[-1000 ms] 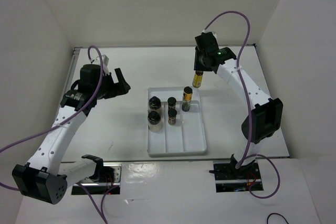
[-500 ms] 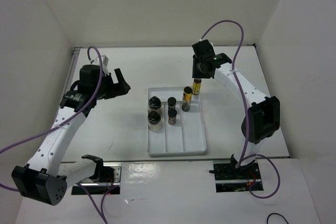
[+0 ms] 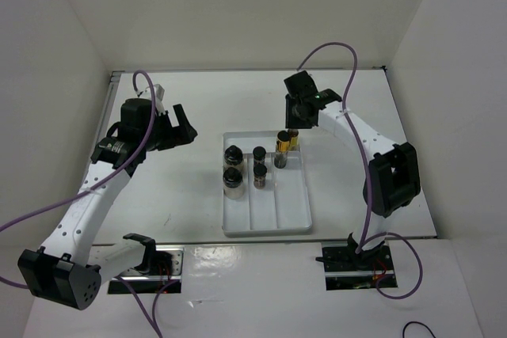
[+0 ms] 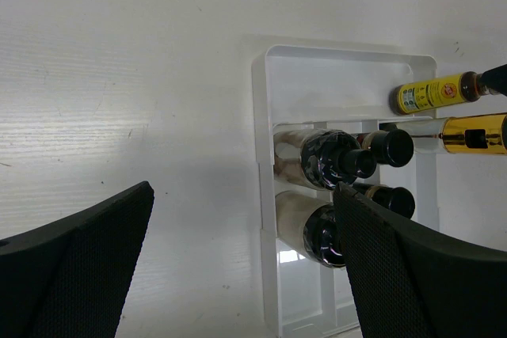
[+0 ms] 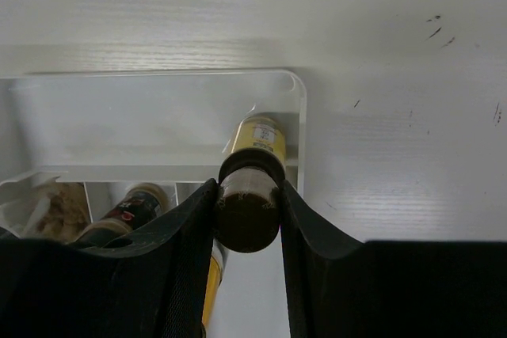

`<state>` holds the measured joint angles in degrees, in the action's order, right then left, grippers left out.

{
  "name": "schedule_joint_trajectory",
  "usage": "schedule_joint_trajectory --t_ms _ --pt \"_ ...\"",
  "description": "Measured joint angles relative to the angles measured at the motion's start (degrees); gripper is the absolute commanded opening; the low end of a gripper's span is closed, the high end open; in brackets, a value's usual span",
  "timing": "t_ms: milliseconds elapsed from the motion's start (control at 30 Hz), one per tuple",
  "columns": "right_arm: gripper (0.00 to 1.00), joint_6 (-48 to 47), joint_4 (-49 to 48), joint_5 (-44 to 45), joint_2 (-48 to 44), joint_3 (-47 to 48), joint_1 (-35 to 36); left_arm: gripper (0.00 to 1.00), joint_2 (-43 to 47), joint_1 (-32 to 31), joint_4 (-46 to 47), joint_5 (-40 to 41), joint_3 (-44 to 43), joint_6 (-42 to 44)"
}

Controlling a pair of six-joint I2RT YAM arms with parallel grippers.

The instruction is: Organize the condiment bottles

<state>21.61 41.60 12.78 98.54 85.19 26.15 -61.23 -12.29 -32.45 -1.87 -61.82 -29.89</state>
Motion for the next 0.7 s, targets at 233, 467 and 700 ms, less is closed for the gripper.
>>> schedule_joint_trajectory --t_ms 233,467,700 --pt "0.12 0.22 -1.51 0.22 0.50 -1.14 0.44 1.00 0.00 0.00 0.04 -0.07 0.00 0.02" --pt "0.48 0.46 -2.08 0.31 0.50 -1.33 0.52 1.00 0.00 0.00 0.13 -0.57 0.00 0.02" --pt "0.77 1.29 -1.99 0.55 0.70 -1.22 0.61 1.00 0.00 0.00 0.13 -0.66 0.00 0.02"
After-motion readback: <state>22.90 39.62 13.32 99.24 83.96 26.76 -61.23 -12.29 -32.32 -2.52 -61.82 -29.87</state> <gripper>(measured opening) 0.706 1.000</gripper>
